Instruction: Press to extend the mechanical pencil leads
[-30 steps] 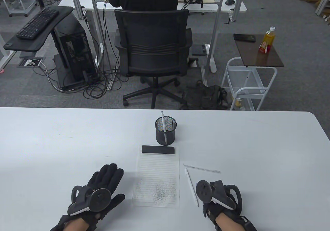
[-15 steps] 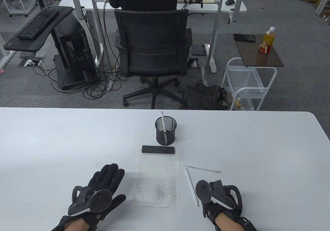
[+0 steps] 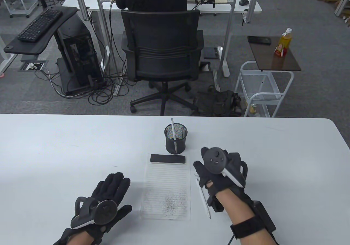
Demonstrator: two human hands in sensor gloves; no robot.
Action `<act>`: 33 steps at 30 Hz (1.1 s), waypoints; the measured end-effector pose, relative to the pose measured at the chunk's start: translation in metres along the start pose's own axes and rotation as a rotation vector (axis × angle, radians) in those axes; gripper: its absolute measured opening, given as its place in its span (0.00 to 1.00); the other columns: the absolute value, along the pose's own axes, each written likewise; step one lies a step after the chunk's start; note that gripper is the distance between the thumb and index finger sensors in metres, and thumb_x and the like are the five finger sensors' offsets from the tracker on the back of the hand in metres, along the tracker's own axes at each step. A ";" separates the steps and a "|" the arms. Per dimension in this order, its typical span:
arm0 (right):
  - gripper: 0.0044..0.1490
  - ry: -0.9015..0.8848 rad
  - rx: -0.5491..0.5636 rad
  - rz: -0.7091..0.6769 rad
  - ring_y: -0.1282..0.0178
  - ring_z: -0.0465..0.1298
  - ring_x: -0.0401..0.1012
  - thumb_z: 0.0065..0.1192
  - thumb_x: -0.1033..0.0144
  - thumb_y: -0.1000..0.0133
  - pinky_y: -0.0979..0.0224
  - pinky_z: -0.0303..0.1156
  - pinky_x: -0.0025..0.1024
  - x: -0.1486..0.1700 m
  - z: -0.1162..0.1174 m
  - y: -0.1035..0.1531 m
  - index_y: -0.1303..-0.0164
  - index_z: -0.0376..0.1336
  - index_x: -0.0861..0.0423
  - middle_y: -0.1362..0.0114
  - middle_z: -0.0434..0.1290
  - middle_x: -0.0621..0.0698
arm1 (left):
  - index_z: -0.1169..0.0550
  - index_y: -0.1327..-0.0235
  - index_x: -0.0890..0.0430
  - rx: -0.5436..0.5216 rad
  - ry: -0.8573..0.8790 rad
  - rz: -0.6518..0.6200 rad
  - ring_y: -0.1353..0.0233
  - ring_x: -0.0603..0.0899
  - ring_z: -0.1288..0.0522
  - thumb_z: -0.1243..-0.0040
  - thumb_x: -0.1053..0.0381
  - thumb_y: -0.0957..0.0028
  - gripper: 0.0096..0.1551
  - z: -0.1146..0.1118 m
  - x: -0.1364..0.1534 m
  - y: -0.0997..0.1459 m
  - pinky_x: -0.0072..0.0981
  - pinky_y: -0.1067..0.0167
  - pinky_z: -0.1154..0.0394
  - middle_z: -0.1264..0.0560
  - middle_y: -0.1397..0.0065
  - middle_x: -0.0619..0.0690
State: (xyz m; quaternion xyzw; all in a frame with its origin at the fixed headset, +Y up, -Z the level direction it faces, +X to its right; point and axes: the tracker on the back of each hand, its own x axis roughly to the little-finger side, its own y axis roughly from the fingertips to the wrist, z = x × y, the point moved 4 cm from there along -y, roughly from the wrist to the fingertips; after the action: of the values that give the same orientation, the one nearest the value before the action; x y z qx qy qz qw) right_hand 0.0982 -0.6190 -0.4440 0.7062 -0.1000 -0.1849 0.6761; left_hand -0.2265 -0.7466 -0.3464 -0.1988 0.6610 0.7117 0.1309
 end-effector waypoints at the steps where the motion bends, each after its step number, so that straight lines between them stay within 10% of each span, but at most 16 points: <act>1: 0.41 -0.033 -0.011 0.025 0.30 0.69 0.69 0.73 0.53 0.41 0.33 0.66 0.73 -0.004 0.003 -0.014 0.24 0.63 0.65 0.28 0.68 0.66 | 0.51 0.17 0.50 0.002 -0.001 -0.001 0.15 0.71 0.49 0.49 0.30 0.51 0.54 0.000 0.000 0.000 0.67 0.25 0.44 0.54 0.14 0.57; 14: 0.47 -0.126 -0.046 0.335 0.18 0.55 0.72 0.69 0.47 0.41 0.26 0.50 0.78 -0.017 0.080 -0.157 0.20 0.59 0.62 0.18 0.58 0.65 | 0.51 0.17 0.50 0.016 0.004 0.004 0.15 0.71 0.49 0.49 0.30 0.51 0.53 -0.001 0.000 0.000 0.67 0.25 0.44 0.54 0.13 0.57; 33: 0.27 -0.174 0.014 0.410 0.19 0.55 0.71 0.70 0.59 0.44 0.27 0.48 0.79 0.003 0.121 -0.195 0.37 0.74 0.55 0.19 0.61 0.64 | 0.51 0.17 0.50 0.020 0.030 0.045 0.15 0.71 0.49 0.49 0.30 0.51 0.53 -0.003 0.013 0.002 0.67 0.25 0.44 0.54 0.14 0.57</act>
State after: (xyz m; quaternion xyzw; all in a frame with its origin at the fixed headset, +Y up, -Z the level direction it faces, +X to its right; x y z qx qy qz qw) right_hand 0.0314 -0.7186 -0.6400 0.6573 -0.3007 -0.1030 0.6833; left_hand -0.2380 -0.7502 -0.3509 -0.1934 0.6741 0.7048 0.1068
